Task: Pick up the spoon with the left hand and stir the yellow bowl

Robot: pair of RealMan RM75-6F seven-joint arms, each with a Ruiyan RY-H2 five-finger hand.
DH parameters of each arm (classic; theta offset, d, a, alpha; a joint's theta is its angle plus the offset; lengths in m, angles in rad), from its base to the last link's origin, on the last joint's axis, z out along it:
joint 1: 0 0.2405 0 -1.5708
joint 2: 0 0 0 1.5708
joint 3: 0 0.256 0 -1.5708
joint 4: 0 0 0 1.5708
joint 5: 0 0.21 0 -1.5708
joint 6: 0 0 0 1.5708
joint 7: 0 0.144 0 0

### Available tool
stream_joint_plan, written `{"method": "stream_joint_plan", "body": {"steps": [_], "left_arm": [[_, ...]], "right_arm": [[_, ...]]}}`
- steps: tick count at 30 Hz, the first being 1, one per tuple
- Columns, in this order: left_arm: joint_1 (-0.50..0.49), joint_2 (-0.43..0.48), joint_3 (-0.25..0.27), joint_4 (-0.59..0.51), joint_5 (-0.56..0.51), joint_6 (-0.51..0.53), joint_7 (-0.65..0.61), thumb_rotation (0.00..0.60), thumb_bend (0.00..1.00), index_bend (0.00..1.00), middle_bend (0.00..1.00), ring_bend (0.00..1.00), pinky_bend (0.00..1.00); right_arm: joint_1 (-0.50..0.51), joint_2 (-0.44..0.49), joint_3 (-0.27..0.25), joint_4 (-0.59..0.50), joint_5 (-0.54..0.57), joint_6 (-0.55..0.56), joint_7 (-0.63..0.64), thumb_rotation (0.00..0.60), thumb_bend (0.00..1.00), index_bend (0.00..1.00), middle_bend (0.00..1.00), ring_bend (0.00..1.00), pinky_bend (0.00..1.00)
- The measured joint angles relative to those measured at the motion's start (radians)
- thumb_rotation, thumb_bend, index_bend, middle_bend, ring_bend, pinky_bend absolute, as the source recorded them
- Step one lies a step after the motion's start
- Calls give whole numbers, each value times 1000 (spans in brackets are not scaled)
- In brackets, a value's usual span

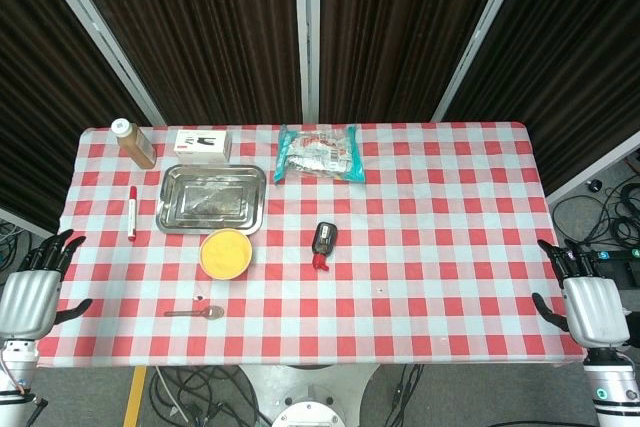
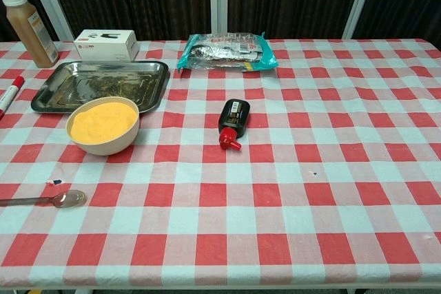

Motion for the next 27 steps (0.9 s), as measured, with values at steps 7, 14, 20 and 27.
{"method": "stream_joint_plan", "body": {"steps": [7,14,20,27], "left_arm": [[13,-11,2,13,11,29,-11,600,41,191,182,137,220],[10,0,13,15,32,16,-59,600,41,234,190,151,229],[-22,-2,21,25,61,-34,-102,600,92,320,347,279,329],[-86,-33,47,42,123,-129,-124,600,221,429,527,520,637]], "right_arm": [[-7,5,0,-10,-12,24,0,600,223,115,230,86,207],[-25,12,0,-15,-23,62,7,600,223,115,236,87,207],[-35,21,4,-23,-35,90,7,600,224,115,256,89,207],[-37,24,5,-33,-39,92,0,600,223,115,287,94,205]]}}
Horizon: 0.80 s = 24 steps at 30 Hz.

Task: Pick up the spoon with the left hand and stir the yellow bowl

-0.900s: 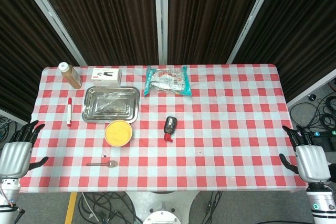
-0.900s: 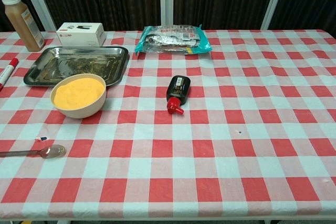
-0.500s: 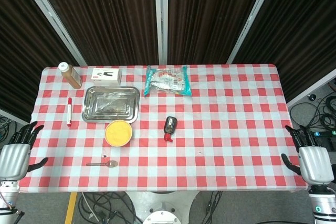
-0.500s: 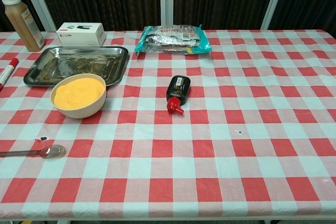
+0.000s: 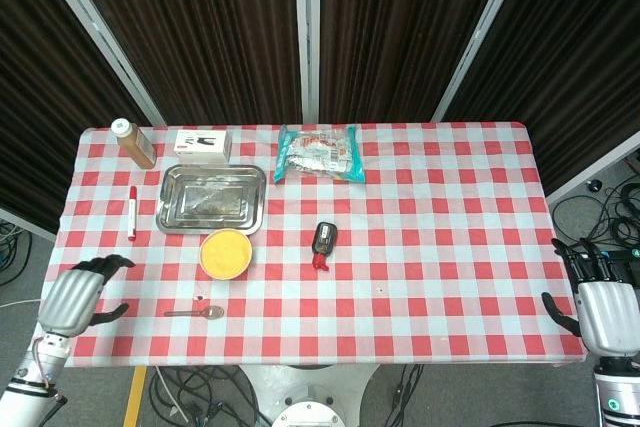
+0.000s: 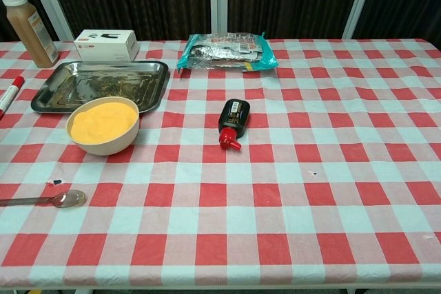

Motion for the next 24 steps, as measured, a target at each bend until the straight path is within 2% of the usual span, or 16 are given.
{"method": "stream_joint_plan", "body": {"steps": [1,3,6,14,24], "left_arm": [[-11,-7,3,3,8,-14,-2,600,221,436,562,559,680],[-34,-26,11,9,26,-42,-13,600,222,460,710,700,807],[-62,-52,24,18,53,-78,-43,600,223,478,810,791,896],[-109,-130,55,44,67,-170,-28,600,223,479,861,832,939],[-120,-207,50,60,-55,-242,47,600,243,500,909,874,943]], "right_arm": [[0,0,1,-1,2,-1,-2,600,223,115,292,96,205],[0,-1,1,-5,4,-2,-2,600,222,115,300,96,205],[0,-2,0,-7,4,-6,-2,600,221,115,307,96,205],[4,-8,1,-6,17,-26,-11,600,221,115,315,96,205],[12,-11,5,0,23,-40,-7,600,220,115,319,96,206]]}}
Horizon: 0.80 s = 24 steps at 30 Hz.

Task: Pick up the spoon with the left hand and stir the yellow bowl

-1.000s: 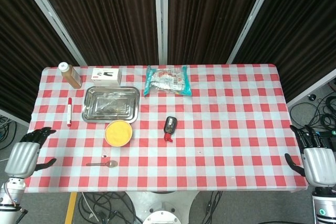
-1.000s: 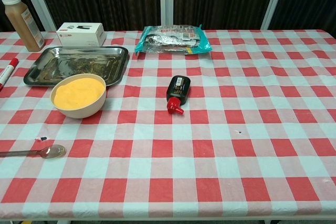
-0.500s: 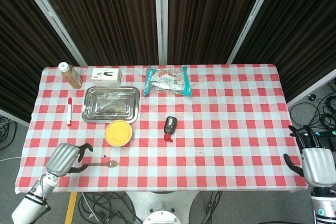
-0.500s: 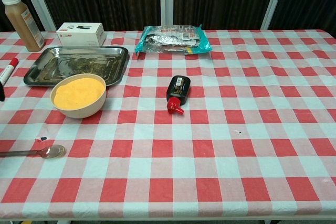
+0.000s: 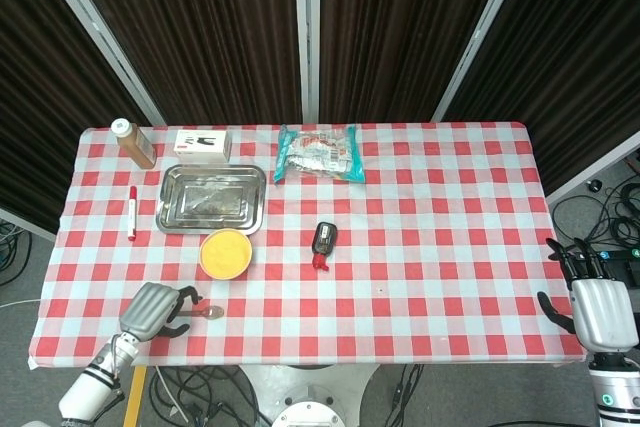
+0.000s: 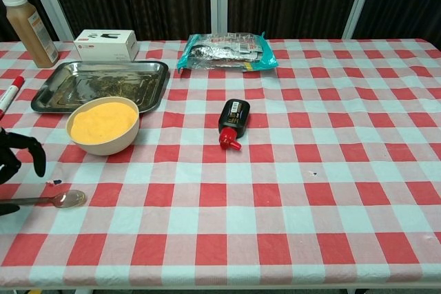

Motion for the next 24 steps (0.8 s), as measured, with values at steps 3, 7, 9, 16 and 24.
{"method": "stream_joint_plan", "body": {"steps": [3,7,9,16,24], "left_arm": [[-6,-8,-5,-7,-50,-31,37,600,291,500,913,878,945],[-10,-20,-12,-10,-100,-54,70,600,302,511,917,883,946],[-12,-26,-14,-6,-119,-61,77,600,309,518,917,884,945],[-14,-47,-18,15,-153,-66,86,600,315,544,922,889,946],[-22,-59,-16,36,-176,-83,86,600,375,547,922,890,946]], "right_arm": [[0,-1,0,2,0,1,2,600,221,115,321,96,206],[-2,-2,0,6,5,0,4,600,221,115,322,96,206],[-1,-3,0,7,7,-2,4,600,221,115,322,96,206],[0,-6,0,11,6,-4,5,600,221,115,324,96,206],[-1,-5,2,9,7,-2,4,600,221,115,326,96,206]]}}
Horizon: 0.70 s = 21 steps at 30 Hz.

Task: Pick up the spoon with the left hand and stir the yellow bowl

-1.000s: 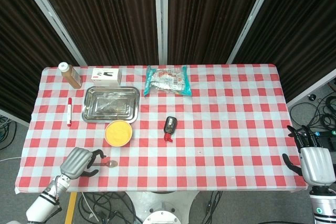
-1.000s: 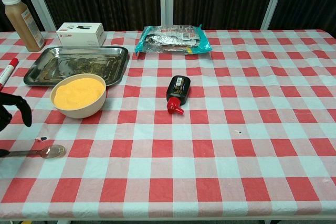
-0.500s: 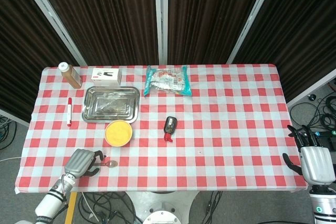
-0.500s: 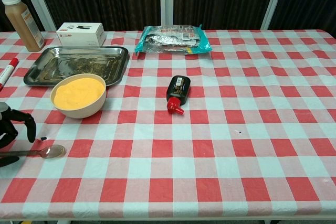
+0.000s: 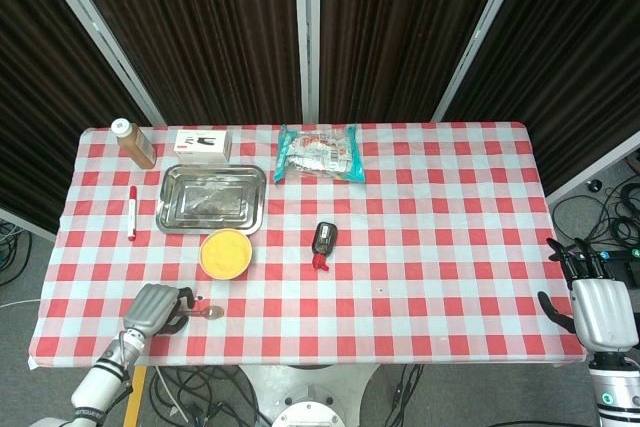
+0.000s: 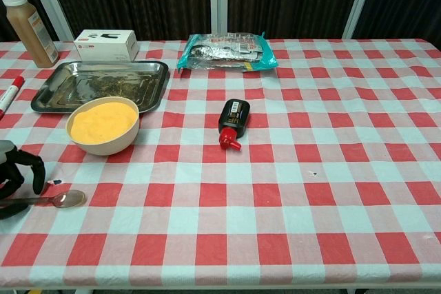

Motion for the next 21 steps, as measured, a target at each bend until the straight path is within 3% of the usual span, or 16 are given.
{"method": "stream_joint_plan", "body": {"steps": [10,21], "left_arm": [[-9,-8,4,17,-19,-14,5,600,392,575,924,891,946],[1,14,-5,10,0,45,-9,600,423,614,930,901,949]], "right_arm": [[-1,-1,-1,0,2,-1,-2,600,221,115,334,96,206],[0,3,4,0,1,4,1,600,221,115,337,96,207]]}}
